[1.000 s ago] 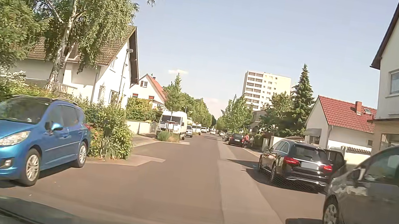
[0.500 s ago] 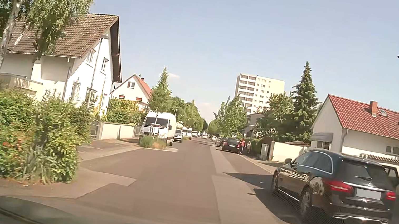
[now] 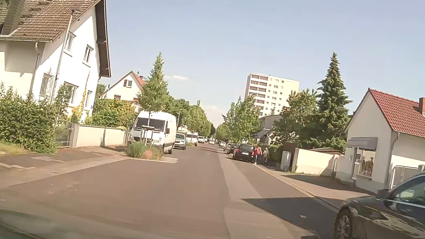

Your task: Follow the waypoints while adhering to traffic rules and regulations

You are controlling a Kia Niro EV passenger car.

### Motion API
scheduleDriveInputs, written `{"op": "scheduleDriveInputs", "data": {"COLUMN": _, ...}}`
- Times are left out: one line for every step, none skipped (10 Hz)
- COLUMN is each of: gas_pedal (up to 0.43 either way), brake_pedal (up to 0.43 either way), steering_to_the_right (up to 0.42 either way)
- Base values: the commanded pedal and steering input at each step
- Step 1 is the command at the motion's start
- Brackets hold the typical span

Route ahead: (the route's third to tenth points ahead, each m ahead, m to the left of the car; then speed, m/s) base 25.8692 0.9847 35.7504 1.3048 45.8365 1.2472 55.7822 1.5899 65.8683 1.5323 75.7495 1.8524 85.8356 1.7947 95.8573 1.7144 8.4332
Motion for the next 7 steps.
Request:
{"op": "scheduleDriveInputs", "data": {"gas_pedal": 0.11, "brake_pedal": 0.0, "steering_to_the_right": 0.006}}
{"op": "scheduleDriveInputs", "data": {"gas_pedal": 0.11, "brake_pedal": 0.0, "steering_to_the_right": 0.006}}
{"op": "scheduleDriveInputs", "data": {"gas_pedal": 0.11, "brake_pedal": 0.0, "steering_to_the_right": 0.006}}
{"op": "scheduleDriveInputs", "data": {"gas_pedal": 0.11, "brake_pedal": 0.0, "steering_to_the_right": 0.005}}
{"op": "scheduleDriveInputs", "data": {"gas_pedal": 0.11, "brake_pedal": 0.0, "steering_to_the_right": 0.005}}
{"op": "scheduleDriveInputs", "data": {"gas_pedal": 0.11, "brake_pedal": 0.0, "steering_to_the_right": 0.004}}
{"op": "scheduleDriveInputs", "data": {"gas_pedal": 0.11, "brake_pedal": 0.0, "steering_to_the_right": 0.002}}
